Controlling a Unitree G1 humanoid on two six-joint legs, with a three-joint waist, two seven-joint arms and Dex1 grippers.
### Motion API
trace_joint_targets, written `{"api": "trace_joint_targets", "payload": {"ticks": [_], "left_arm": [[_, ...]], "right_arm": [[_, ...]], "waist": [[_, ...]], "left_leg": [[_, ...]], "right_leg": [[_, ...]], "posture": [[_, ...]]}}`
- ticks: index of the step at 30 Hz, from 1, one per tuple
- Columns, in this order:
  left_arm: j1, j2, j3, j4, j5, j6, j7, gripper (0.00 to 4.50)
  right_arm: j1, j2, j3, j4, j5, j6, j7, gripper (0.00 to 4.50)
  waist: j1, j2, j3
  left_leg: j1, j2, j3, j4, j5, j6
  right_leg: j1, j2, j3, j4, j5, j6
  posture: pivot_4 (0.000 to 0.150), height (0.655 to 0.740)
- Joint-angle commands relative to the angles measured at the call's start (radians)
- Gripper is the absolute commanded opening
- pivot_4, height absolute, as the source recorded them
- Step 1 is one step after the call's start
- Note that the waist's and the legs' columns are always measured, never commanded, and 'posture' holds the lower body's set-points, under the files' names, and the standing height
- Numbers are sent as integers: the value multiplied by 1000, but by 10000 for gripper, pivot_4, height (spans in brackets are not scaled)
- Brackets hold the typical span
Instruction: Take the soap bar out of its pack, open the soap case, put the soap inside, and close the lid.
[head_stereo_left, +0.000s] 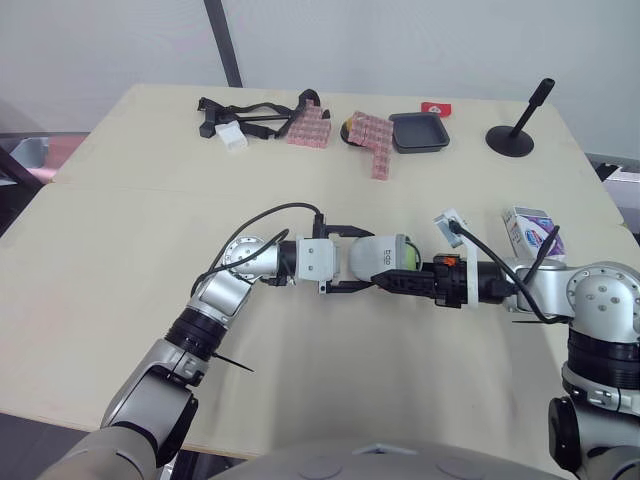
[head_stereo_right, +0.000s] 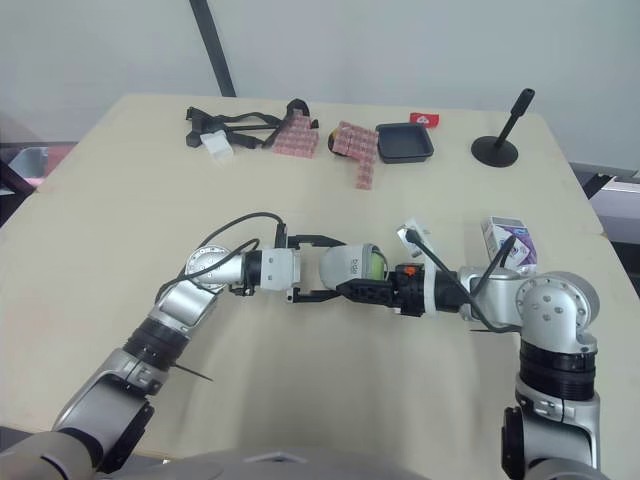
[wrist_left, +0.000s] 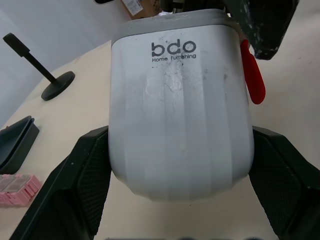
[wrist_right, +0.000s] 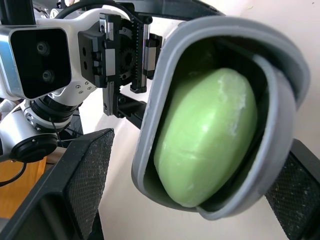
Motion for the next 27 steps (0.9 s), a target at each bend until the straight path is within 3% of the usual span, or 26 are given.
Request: {"api": "trace_joint_targets", "payload": {"ticks": [1, 14, 22, 27], "left_arm": [[-15, -4, 3, -27, -12, -18, 1, 34338], [-15, -12, -6, -31, -1, -23, 5, 34338], [-29, -16, -3, -12, 6, -26, 13, 34338], [-34, -20, -1, -2, 17, -32, 26, 34338]], "right_arm": [[-23, -15, -5, -5, 21, -17, 3, 44866], [-24, -2, -15, 21, 33, -18, -17, 44866], [-19, -22, -6, 28, 34, -7, -6, 22567], [-12, -31, 1, 25, 42, -12, -5, 22334]], "waist": [[0, 0, 0], [0, 0, 0], [0, 0, 0], [0, 0, 0]], "left_leg": [[0, 0, 0, 0, 0, 0], [0, 0, 0, 0, 0, 0], [0, 0, 0, 0, 0, 0], [0, 0, 0, 0, 0, 0]], "right_leg": [[0, 0, 0, 0, 0, 0], [0, 0, 0, 0, 0, 0], [0, 0, 0, 0, 0, 0], [0, 0, 0, 0, 0, 0]], "posture": [[1500, 7400], [1500, 7400], [1500, 7400], [1500, 7400]]}}
